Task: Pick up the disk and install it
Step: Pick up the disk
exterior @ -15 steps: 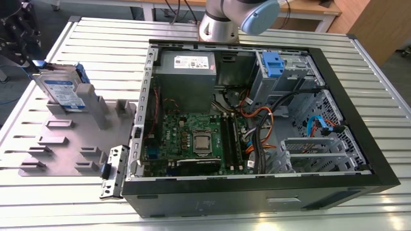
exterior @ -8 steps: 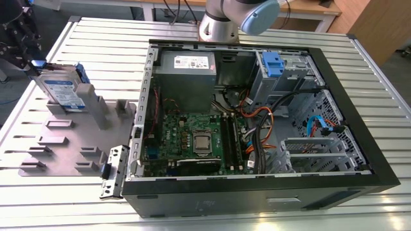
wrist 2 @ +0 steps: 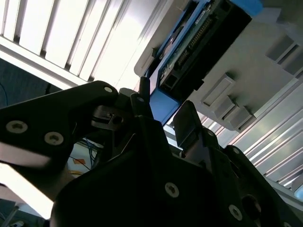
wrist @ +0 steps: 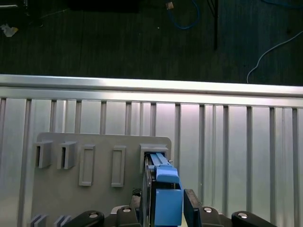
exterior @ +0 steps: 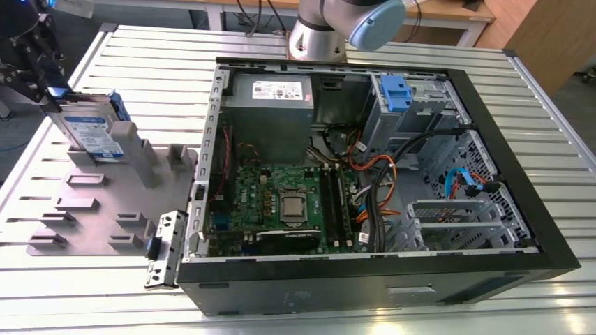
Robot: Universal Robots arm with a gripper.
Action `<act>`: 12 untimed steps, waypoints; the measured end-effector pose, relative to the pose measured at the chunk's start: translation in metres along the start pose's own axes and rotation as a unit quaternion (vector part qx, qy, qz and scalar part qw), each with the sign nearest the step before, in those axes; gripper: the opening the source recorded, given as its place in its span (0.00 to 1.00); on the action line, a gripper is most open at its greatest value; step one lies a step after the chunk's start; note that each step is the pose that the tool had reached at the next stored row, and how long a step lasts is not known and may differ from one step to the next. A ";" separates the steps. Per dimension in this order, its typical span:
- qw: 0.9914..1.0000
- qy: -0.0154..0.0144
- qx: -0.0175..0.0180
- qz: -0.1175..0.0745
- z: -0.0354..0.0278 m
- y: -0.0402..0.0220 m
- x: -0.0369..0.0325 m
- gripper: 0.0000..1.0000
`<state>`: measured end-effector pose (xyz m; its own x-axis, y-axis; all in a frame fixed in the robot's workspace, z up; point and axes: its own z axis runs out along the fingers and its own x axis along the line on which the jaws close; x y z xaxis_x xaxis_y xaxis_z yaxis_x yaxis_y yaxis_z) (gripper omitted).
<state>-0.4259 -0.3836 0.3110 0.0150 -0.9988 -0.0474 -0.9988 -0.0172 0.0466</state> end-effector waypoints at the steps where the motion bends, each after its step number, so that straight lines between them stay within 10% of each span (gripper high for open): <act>1: 1.000 0.000 0.000 0.000 0.0011 -0.0001 0.0001 0.47; 5: 1.000 0.000 0.001 -0.001 0.0069 -0.0005 0.0004 0.47; 12: 1.000 0.000 0.011 -0.002 0.0100 0.0004 0.0005 0.47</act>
<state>-0.4268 -0.3837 0.3010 0.0194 -0.9987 -0.0468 -0.9995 -0.0205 0.0240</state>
